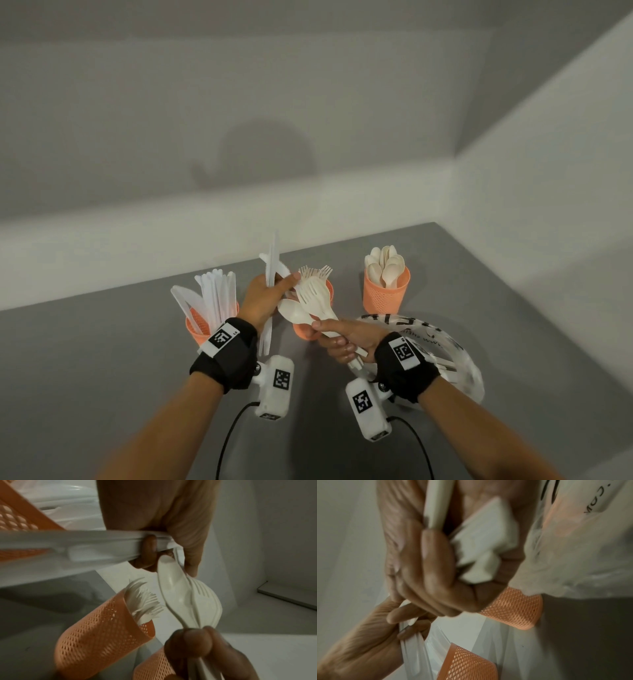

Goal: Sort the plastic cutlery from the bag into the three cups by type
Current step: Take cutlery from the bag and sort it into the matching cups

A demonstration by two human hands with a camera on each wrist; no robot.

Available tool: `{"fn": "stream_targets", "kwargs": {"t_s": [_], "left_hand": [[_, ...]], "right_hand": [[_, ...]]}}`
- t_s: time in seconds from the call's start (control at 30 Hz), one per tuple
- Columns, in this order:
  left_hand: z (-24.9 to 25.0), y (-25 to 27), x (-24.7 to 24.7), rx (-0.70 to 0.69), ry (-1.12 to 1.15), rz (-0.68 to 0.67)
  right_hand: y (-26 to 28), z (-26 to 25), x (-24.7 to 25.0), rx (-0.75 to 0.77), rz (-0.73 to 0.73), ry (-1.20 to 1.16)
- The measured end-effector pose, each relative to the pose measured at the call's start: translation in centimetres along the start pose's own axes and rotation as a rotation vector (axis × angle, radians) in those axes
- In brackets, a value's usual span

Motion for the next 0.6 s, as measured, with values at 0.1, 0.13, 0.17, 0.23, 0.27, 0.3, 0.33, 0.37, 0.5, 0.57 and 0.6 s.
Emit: {"fn": "stream_targets", "kwargs": {"t_s": [0.1, 0.13, 0.17, 0.23, 0.27, 0.3, 0.33, 0.37, 0.5, 0.57, 0.6], "left_hand": [[-0.2, 0.1, -0.1, -0.004, -0.005, -0.007], [-0.1, 0.0, 0.0, -0.013, -0.003, 0.007], [-0.1, -0.2, 0.2, -0.019, 0.013, 0.037], [-0.2, -0.6, 0.7, -0.017, 0.103, 0.136], [-0.3, -0.8, 1.1, -0.016, 0.165, 0.19], [-0.3, -1.0, 1.5, -0.019, 0.22, 0.244], [-0.3, -1.1, 1.9, -0.025, 0.262, 0.293], [-0.3, -1.2, 2.4, -0.033, 0.303, 0.339], [-0.2, -1.2, 4.0, -0.11, 0.383, 0.523], [-0.3, -1.2, 4.5, -0.128, 0.314, 0.557], [-0.3, -1.1, 4.5, -0.114, 0.281, 0.535]], "right_hand": [[-0.2, 0.0, 0.0, -0.009, 0.001, 0.006], [-0.1, -0.1, 0.0, -0.009, 0.004, 0.005], [-0.1, 0.0, 0.0, -0.008, 0.008, 0.008], [0.0, 0.0, 0.0, -0.004, 0.023, 0.03], [0.0, 0.0, 0.0, -0.003, 0.037, 0.049], [0.0, 0.0, 0.1, -0.004, 0.056, 0.068], [0.0, -0.1, 0.1, -0.003, 0.079, 0.085], [0.0, 0.0, 0.1, 0.0, 0.109, 0.1], [-0.4, 0.2, -0.1, 0.058, 0.319, 0.148], [-0.8, 0.2, -0.3, 0.14, 0.433, 0.211], [-1.1, 0.2, -0.2, 0.185, 0.489, 0.266]]}}
Point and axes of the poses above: each hand's wrist, its own y-axis away from the middle knuckle, its own x-axis out of the back of the hand, z = x × y, the point moved 2 cm from there along -y, towards the middle knuckle, and after that the axes turned 3 degrees about -z, right-handed, at the moved point
